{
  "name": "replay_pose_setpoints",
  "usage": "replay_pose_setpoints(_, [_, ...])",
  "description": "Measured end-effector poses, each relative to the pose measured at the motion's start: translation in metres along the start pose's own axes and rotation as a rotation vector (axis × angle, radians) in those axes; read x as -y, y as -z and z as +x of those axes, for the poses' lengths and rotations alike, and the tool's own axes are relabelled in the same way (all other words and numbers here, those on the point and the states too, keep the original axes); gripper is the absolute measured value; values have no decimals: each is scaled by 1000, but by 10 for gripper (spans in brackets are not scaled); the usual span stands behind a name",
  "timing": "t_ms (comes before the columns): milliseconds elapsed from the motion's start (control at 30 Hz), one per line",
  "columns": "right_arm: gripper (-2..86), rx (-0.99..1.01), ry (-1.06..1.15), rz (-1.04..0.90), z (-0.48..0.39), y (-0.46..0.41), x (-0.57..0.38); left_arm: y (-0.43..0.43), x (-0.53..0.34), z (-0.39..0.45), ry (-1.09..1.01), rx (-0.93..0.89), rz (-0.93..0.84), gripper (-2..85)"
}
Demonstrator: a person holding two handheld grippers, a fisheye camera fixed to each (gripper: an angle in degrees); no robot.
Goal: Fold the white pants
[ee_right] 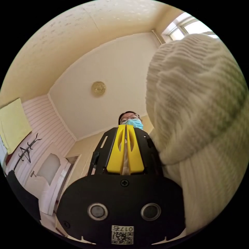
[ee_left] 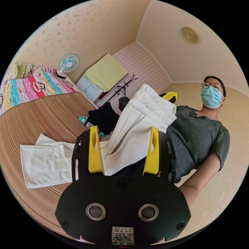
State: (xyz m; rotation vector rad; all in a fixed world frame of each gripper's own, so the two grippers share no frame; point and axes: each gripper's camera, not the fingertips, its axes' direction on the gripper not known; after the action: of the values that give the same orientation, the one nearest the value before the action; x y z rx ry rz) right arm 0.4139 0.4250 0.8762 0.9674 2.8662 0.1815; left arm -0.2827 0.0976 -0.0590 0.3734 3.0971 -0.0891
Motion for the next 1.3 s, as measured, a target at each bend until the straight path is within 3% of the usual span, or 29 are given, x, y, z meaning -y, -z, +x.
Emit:
replay_pose_setpoints(67, [4,28,-81,-34,23,-5,-1,-3,-5,7,-43,-117,10,268])
replay_pose_setpoints(167, [4,45,-202,-81,61,-13,-2,-13,-11,14,-140,-469,96,221])
replay_pose_setpoints(233, [4,31,-189,-127,72,-18,4,-22,-18,28,-147,-438,109,162])
replay_pose_setpoints(333, [5,30,-1,-237,59,-29,23,-20,-33,56,-198,-424,176,76])
replay_pose_setpoints(400, [5,-192,167,-248,27,-31,35,-17,-45,81,-259,-475,258,58])
replay_pose_setpoints(567, [7,-380,456,63,-20,14,15,-10,-78,177,-406,-305,464,50])
replay_pose_setpoints(733, [18,-665,477,358,-34,65,-29,-14,-56,245,-498,-297,615,45])
replay_pose_setpoints(867, [50,-938,648,372,-69,37,-56,-11,-12,294,-472,-173,637,45])
replay_pose_setpoints(933, [70,-1070,686,378,-74,18,-66,-19,22,330,-389,13,609,44])
replay_pose_setpoints(1033, [126,-1296,596,344,-53,-2,-67,-46,63,369,-351,182,553,42])
replay_pose_setpoints(1167, [246,-1585,360,229,18,-9,-56,-87,107,406,-360,259,504,41])
replay_pose_setpoints(1300, [269,-1829,393,46,87,-38,-36,-131,144,453,-417,251,446,41])
